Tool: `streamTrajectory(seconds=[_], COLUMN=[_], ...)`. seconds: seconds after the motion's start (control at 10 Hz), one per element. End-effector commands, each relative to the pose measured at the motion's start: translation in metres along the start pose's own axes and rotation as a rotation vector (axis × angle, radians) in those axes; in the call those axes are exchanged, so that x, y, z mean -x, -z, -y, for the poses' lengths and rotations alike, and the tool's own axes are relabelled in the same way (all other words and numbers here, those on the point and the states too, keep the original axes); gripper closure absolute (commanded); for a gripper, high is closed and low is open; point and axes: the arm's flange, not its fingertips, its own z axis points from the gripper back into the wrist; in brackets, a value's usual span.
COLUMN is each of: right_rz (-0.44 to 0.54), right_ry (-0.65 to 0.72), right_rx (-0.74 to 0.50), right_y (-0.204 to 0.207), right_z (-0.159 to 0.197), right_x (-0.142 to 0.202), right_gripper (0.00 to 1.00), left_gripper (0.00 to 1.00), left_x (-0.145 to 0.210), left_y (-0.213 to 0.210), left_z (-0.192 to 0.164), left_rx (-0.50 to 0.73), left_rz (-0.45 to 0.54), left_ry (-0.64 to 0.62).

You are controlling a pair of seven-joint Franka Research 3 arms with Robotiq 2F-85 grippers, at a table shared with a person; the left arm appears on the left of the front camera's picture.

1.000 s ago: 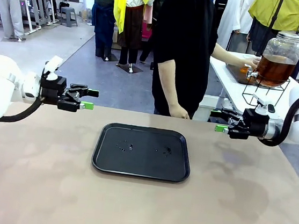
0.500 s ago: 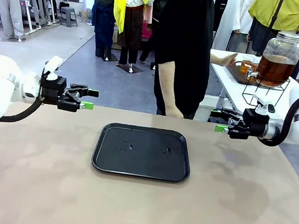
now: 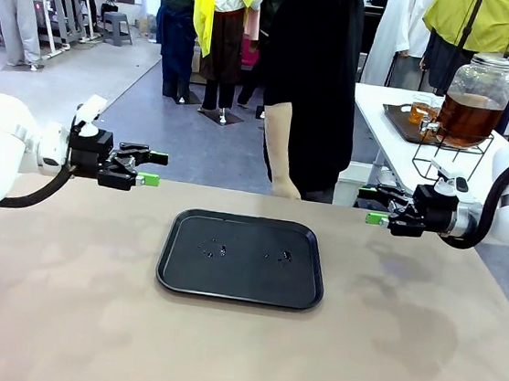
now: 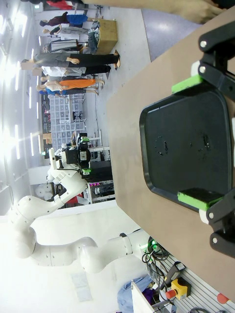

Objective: Pour the drink into the iced cup.
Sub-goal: Open the gripper to release the iced cup you were holding.

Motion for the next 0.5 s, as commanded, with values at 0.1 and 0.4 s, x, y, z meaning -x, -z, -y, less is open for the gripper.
streamTrajectory(seconds=[0.1,0.4], right_rz=[0.004,0.004], right_ry=[-0.005,-0.005], right_rx=[-0.002,-0.002], right_y=[-0.0001,-0.0001], right_z=[-0.0005,-0.0005], right_x=[-0.0029,-0.0029], right_gripper=[0.00,0.00], left_gripper=[0.00,0.00], left_x=[-0.0016,-0.0016], left_y=[0.0019,0.0019], left_z=[-0.0010,-0.0010], left_rx=[-0.014,-0.014], left_rz=[0.004,0.004], left_ry=[0.000,0.000])
